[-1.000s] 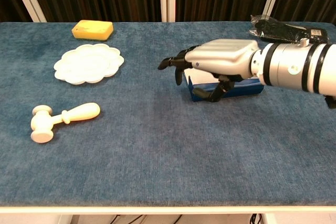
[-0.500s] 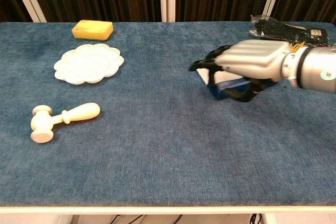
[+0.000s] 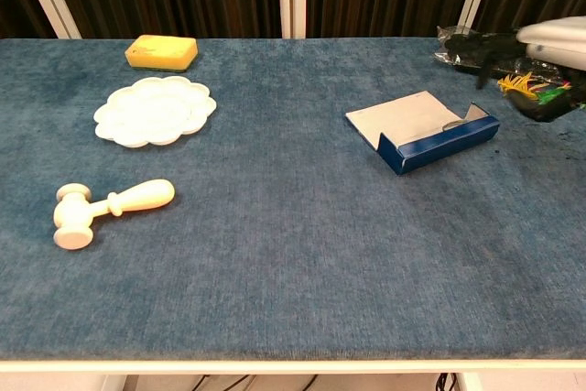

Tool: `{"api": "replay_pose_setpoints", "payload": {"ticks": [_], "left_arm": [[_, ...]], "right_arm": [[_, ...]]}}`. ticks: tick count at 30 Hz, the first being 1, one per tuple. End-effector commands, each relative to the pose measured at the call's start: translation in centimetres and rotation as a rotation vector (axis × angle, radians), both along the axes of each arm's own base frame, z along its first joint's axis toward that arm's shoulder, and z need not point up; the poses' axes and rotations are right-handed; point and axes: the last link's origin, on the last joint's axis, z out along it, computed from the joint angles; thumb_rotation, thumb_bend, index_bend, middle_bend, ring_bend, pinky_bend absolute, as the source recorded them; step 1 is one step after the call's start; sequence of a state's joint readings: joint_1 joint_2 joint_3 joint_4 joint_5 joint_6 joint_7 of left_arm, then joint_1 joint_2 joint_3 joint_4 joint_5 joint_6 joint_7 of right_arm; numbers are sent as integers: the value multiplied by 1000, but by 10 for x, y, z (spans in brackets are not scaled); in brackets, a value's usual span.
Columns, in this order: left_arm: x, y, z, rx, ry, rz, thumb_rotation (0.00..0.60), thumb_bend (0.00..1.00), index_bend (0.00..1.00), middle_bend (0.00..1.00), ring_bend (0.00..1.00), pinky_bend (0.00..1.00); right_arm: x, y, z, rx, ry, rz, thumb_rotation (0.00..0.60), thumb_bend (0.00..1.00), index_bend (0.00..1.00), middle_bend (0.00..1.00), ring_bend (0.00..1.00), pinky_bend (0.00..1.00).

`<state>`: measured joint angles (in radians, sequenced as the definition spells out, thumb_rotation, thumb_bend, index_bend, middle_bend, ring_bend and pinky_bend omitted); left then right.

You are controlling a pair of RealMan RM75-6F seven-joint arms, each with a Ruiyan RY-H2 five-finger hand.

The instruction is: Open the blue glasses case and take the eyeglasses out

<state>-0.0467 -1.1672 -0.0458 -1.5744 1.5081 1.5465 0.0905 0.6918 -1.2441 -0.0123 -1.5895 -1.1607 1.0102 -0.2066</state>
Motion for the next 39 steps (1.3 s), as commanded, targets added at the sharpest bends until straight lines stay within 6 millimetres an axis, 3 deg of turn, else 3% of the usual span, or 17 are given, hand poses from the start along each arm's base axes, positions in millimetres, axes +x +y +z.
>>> {"api": "replay_pose_setpoints", "payload": {"ticks": [1, 8, 16, 22, 31, 35, 39], "left_arm": [[0, 1, -1, -3, 1, 1, 600, 36, 147, 65, 0, 0], [1, 1, 0, -3, 6, 1, 600, 36, 146, 65, 0, 0], [2, 2, -1, -8, 8, 9, 600, 36, 147, 65, 0, 0], [1, 2, -1, -6, 8, 13, 600, 37, 146, 65, 0, 0], [-1, 1, 0, -1, 3, 22, 600, 36, 146, 65, 0, 0], [-2, 0, 1, 3, 2, 23, 600, 37, 147, 65, 0, 0], [-3, -2, 2, 7, 0, 26, 600, 37, 146, 65, 0, 0]], "right_arm": [[-26, -10, 6, -19, -12, -114, 600, 628, 7, 272, 0, 0], [-44, -28, -2, -7, -31, -200, 600, 653, 1, 273, 0, 0], [-35, -45, -27, 48, -29, -198, 600, 655, 0, 272, 0, 0], [-2, -55, -54, 102, -54, -127, 600, 654, 0, 272, 0, 0], [77, -61, -100, 210, -92, 38, 600, 654, 0, 271, 0, 0], [107, -55, -113, 230, -100, 120, 600, 633, 0, 265, 0, 0], [123, -37, -114, 208, -119, 223, 600, 542, 0, 210, 0, 0]]}}
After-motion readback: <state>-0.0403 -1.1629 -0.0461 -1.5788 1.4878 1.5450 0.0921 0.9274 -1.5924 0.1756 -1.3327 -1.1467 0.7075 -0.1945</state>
